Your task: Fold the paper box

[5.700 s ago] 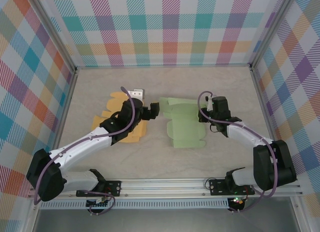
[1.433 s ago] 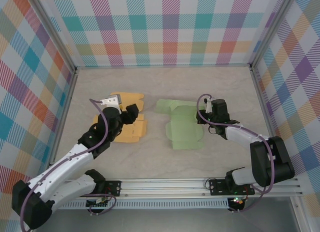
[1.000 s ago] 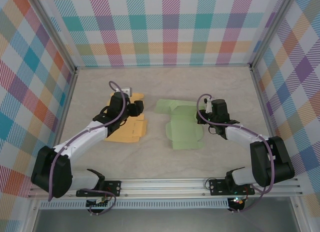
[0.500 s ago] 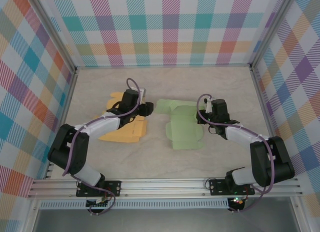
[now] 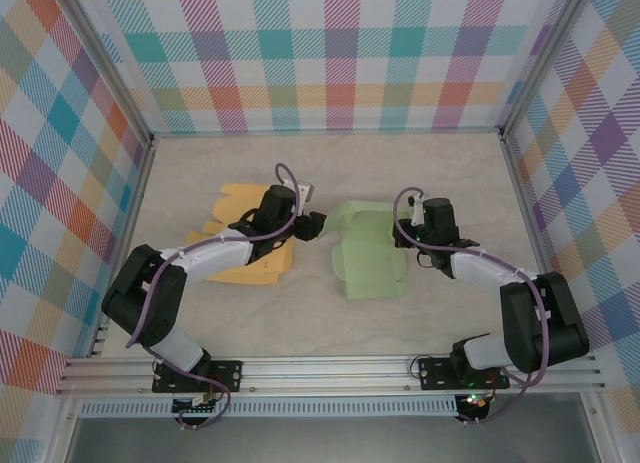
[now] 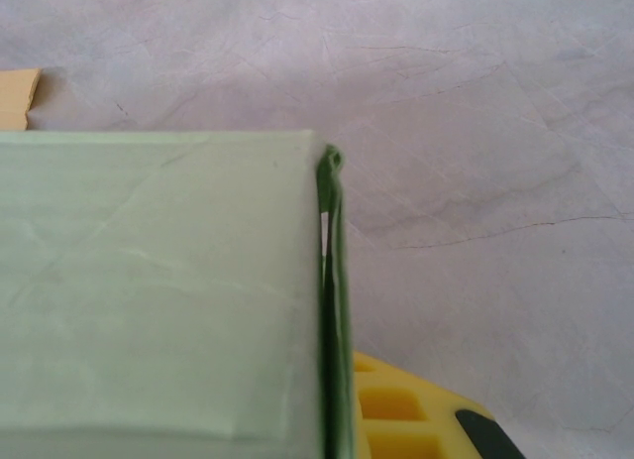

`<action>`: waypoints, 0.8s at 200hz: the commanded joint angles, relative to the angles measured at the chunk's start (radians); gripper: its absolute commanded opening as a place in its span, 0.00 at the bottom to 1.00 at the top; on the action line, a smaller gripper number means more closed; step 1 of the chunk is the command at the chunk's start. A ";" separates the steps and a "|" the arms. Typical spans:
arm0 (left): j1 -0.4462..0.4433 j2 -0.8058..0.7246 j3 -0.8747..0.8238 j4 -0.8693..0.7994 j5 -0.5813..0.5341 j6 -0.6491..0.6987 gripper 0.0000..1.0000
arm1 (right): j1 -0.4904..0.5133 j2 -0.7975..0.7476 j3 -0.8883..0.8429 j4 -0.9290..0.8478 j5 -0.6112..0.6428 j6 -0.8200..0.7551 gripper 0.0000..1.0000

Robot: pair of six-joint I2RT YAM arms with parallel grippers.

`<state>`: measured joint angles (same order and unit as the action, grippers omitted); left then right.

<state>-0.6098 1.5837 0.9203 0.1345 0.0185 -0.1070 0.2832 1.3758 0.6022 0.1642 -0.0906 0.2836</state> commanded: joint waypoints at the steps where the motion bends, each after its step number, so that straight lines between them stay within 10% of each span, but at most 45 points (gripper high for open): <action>1: -0.048 -0.053 -0.006 0.030 0.029 0.028 0.65 | 0.007 -0.015 0.008 0.023 -0.015 0.016 0.00; 160: -0.188 -0.030 0.022 0.017 0.007 0.107 0.54 | 0.006 -0.015 0.003 0.028 -0.021 0.019 0.00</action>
<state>-0.7742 1.5547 0.9283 0.1352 0.0395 -0.0273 0.2832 1.3754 0.6018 0.1642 -0.0910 0.2840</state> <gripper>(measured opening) 0.547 0.095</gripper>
